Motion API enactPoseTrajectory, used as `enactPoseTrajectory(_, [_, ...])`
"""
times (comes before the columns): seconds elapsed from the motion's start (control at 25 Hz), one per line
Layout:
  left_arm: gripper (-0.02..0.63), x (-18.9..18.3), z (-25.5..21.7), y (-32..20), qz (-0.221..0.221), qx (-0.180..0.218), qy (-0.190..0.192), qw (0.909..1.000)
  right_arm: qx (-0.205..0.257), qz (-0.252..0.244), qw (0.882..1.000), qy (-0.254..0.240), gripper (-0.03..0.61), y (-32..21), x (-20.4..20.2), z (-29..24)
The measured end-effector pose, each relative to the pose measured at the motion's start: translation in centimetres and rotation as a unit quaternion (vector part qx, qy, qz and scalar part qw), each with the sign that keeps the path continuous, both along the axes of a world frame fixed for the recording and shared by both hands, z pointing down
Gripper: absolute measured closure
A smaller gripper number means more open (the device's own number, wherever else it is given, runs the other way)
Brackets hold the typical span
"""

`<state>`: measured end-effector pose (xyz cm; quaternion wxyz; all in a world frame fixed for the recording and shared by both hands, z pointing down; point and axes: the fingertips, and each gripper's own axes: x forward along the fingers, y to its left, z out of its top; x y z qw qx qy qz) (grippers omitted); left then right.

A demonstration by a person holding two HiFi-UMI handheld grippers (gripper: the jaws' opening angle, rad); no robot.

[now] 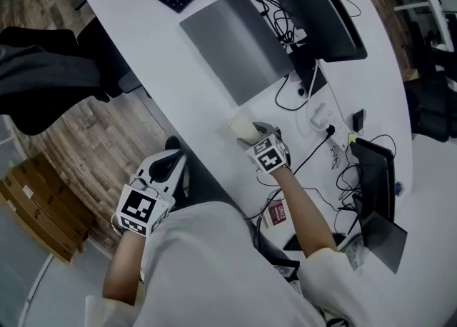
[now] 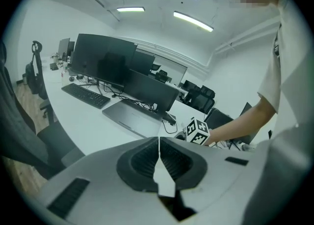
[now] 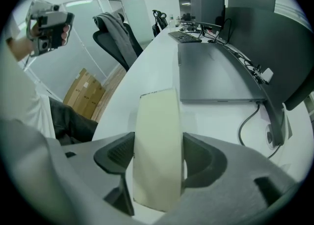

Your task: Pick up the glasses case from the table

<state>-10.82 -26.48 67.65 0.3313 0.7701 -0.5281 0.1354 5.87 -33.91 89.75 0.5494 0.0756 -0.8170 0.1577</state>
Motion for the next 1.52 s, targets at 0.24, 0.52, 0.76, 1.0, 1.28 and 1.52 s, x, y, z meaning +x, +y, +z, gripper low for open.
enactPoseTrajectory(0.24, [0.603,-1.1,-2.3,1.1,-0.011,0.017,-0.003,0.9998,-0.009,0.049,0.996,-0.069,0.273,-0.1,-2.5,-5.0])
enactPoseTrajectory(0.52, [0.603,-3.7,-5.3,2.5,-0.013,0.051,-0.003,0.9986,0.001,0.109,0.983,-0.149,0.273,0.1,-5.7,-12.5])
enactPoseTrajectory(0.76, [0.603,-6.4,-7.8,4.9,0.005,0.077,0.001,0.9971,0.034,0.162,0.966,-0.197,0.273,1.7,-7.1,-18.8])
enactPoseTrajectory(1.0, [0.603,-8.9,-9.4,7.3,0.024,0.089,0.009,0.9957,0.057,0.233,0.940,-0.242,0.273,4.2,-7.2,-24.1])
enactPoseTrajectory(1.28, [0.603,-11.3,-10.6,9.5,0.061,0.104,0.009,0.9927,0.093,0.295,0.913,-0.266,0.273,7.7,-6.4,-28.3])
enactPoseTrajectory(1.52, [0.603,-11.5,-11.3,10.8,0.107,0.112,0.011,0.9878,0.139,0.350,0.879,-0.292,0.273,10.6,-4.7,-32.6])
